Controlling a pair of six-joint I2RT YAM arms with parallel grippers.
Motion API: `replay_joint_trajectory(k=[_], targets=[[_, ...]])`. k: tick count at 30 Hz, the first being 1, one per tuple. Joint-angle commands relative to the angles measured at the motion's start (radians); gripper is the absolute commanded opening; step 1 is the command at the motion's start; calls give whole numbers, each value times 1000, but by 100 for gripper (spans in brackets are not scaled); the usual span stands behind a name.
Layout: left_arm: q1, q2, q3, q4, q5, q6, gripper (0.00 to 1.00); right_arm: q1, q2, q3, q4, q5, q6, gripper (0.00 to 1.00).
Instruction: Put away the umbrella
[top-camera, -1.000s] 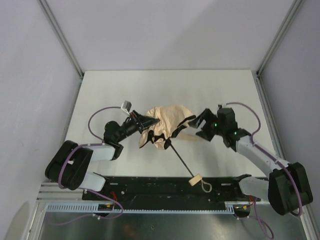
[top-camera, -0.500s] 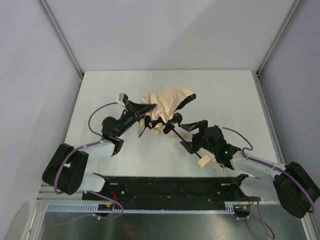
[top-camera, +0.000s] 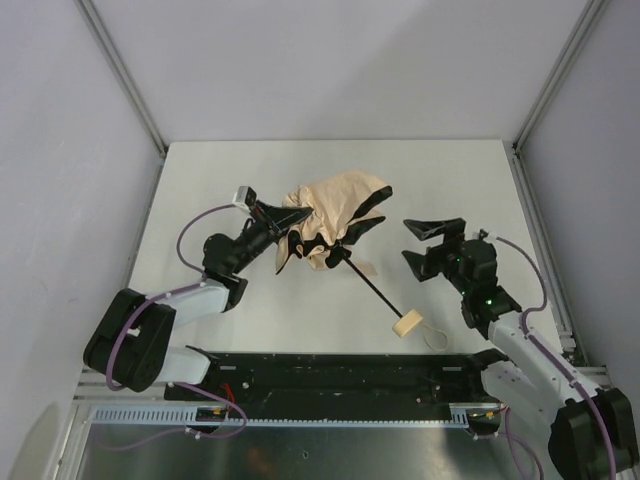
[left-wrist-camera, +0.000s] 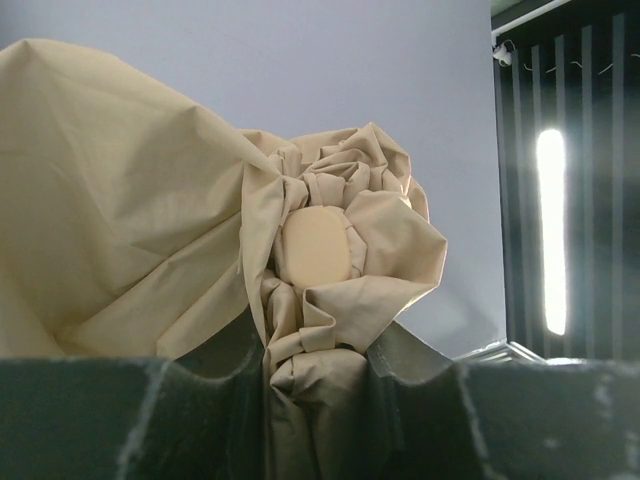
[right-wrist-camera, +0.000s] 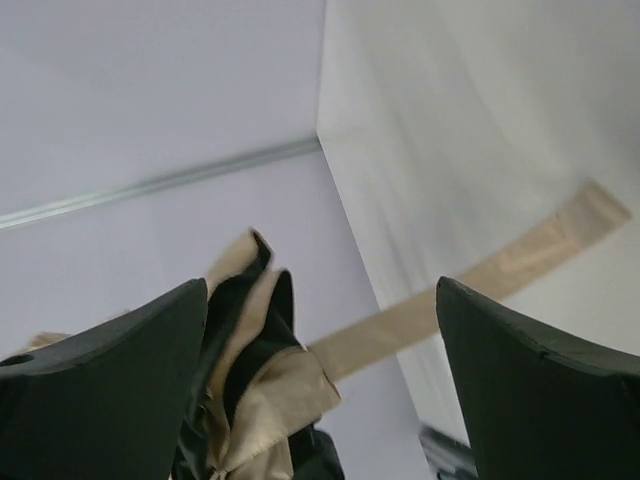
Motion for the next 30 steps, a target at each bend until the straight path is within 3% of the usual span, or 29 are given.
replay_joint_trajectory(k=[1, 6, 12, 26, 29, 30], targets=[[1, -36, 55, 266, -19, -38, 0, 122, 63, -36, -20, -16, 142, 99], [1, -32, 93, 266, -16, -64, 0, 273, 222, -51, 168, 43, 288, 98], [0, -58, 82, 263, -21, -75, 0, 353, 458, -35, 446, 39, 395, 97], [-5, -81, 52, 258, -26, -79, 0, 450, 681, 44, 699, 95, 592, 97], [-12, -81, 51, 259, -27, -80, 0, 455, 710, 55, 718, 138, 625, 91], [-15, -83, 49, 259, -26, -82, 0, 451, 720, 57, 737, 147, 625, 83]])
